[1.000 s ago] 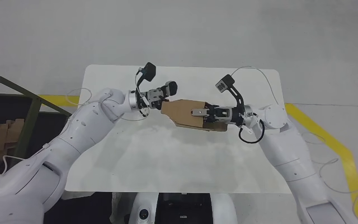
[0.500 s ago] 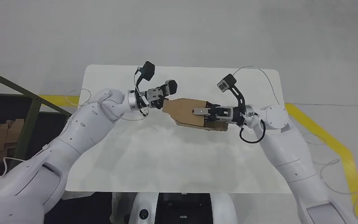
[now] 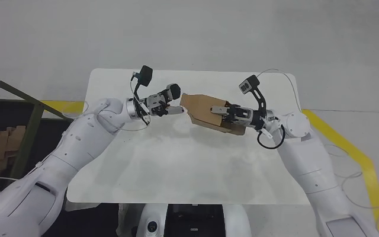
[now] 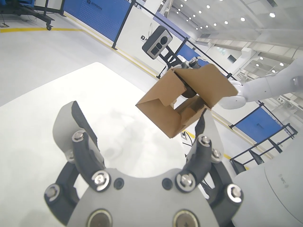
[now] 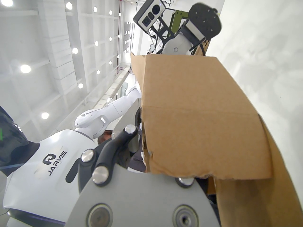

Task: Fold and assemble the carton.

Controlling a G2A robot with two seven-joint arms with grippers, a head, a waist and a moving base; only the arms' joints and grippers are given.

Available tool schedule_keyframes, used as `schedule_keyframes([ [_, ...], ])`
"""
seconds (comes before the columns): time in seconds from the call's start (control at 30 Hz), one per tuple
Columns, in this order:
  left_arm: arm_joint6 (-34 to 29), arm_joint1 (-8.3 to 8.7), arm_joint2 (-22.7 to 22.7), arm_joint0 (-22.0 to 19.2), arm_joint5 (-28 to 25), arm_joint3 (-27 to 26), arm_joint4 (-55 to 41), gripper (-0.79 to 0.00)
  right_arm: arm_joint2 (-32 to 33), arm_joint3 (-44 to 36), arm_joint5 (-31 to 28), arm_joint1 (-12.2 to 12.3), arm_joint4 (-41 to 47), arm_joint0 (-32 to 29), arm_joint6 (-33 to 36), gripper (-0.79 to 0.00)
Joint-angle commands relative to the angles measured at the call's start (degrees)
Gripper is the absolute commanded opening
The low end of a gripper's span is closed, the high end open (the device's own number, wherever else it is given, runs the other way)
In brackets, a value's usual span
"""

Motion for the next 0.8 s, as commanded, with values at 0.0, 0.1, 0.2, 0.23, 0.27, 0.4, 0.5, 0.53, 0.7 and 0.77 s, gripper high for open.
schedule_keyframes([
  [0.0, -0.9, 0.32, -0.1, 0.5, 0.0, -1.1, -0.2, 0.000, 0.1, 0.0, 0.1, 0.0, -0.1, -0.1, -0.4, -0.785],
  [0.1, -2.1, 0.51, 0.0, 0.7, 0.0, -1.9, -0.4, 0.000, 0.0, -0.2, 0.4, 0.0, 0.0, -0.1, -0.7, -0.785],
  [0.2, -3.2, 0.36, 0.4, 0.2, 0.0, -1.9, -0.1, 0.000, -0.2, -0.8, 0.5, -0.1, -0.3, -0.1, -1.0, -0.785],
  [0.23, -3.4, 0.25, 0.6, 0.1, 0.0, -1.9, -0.1, 0.000, -0.3, -1.1, 0.6, -0.1, -0.5, -0.1, -1.1, -0.785],
  [0.27, -3.5, 0.18, 0.7, -0.1, 0.0, -1.9, -0.1, 0.000, -0.4, -1.3, 0.5, -0.1, -0.7, -0.1, -1.1, -0.785],
  [0.4, -3.7, -0.28, 1.0, -0.9, 0.0, -0.6, 0.2, 0.000, -0.3, -2.5, 0.5, 0.0, -1.5, -0.6, -1.5, -0.785],
  [0.5, -3.9, -0.63, 1.3, -1.4, 0.0, 0.0, 0.3, 0.000, -0.2, -3.3, 0.5, 0.0, -2.0, -0.9, -1.6, -0.785],
  [0.53, -4.0, -0.75, 1.4, -1.6, 0.0, 0.1, 0.4, 0.000, -0.3, -3.6, 0.6, 0.1, -2.1, -1.0, -1.7, -0.785],
  [0.7, -4.8, -1.30, 2.0, -2.4, 0.0, -0.2, 1.2, 0.000, -0.5, -4.7, 0.7, 0.1, -3.1, -1.4, -2.4, -0.785],
  [0.77, -5.0, -1.45, 2.1, -2.6, 0.0, -0.4, 1.7, 0.000, -0.6, -4.9, 0.8, 0.0, -3.2, -1.6, -2.6, -0.785],
])
